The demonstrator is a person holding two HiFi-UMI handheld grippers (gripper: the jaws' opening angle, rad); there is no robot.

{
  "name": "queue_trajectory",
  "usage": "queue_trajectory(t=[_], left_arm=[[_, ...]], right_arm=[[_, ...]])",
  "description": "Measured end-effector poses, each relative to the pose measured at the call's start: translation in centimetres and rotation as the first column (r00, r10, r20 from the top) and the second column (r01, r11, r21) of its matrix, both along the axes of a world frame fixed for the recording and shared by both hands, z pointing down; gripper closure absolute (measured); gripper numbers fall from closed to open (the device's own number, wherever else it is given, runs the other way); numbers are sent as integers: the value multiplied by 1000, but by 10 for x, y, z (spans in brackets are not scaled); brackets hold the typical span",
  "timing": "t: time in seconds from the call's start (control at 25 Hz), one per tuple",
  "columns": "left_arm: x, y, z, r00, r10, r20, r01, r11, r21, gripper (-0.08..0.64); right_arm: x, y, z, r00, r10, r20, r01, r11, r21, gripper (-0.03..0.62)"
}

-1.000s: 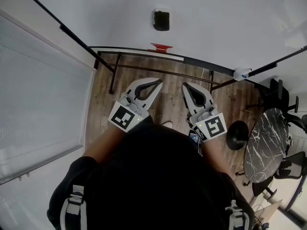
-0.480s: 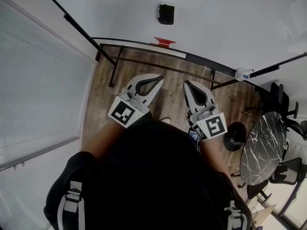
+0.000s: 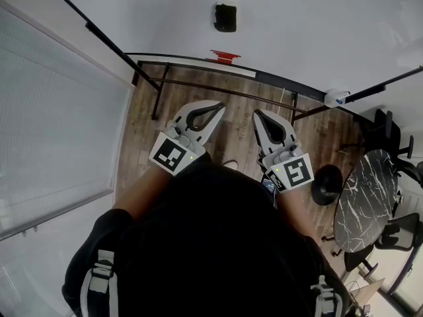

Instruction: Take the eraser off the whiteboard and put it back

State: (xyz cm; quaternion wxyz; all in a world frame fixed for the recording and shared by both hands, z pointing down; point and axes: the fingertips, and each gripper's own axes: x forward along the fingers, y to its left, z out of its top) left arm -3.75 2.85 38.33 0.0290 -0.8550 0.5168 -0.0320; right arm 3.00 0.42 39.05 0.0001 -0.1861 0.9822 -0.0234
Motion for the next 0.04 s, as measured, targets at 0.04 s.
queue_trajectory(t=[0.04], left_arm=[[0,0,0,1000,1,2,-1,1000,0,555]], right_arm=[[1,0,1,1000,1,-2,-1,1000,-1,589]])
